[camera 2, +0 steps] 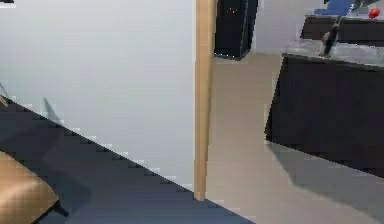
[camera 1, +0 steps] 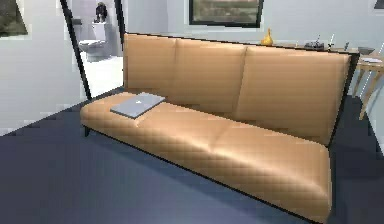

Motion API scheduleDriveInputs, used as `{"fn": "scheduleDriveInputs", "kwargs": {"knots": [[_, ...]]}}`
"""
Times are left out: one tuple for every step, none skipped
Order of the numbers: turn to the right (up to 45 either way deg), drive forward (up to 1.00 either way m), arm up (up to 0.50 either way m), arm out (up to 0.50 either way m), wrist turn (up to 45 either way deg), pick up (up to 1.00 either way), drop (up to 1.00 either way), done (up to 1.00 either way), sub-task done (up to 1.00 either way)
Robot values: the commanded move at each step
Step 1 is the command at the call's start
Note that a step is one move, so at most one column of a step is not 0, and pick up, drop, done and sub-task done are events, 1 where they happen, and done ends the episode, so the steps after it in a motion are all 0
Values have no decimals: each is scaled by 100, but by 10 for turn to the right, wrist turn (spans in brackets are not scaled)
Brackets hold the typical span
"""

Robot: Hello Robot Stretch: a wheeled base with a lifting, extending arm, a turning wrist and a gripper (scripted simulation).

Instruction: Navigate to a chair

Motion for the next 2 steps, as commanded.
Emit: {"fn": "scheduleDriveInputs", "kwargs": {"knots": [[-420,0,0,0,0,0,0,0,0],[0,100,0,0,0,0,0,0,0]]}}
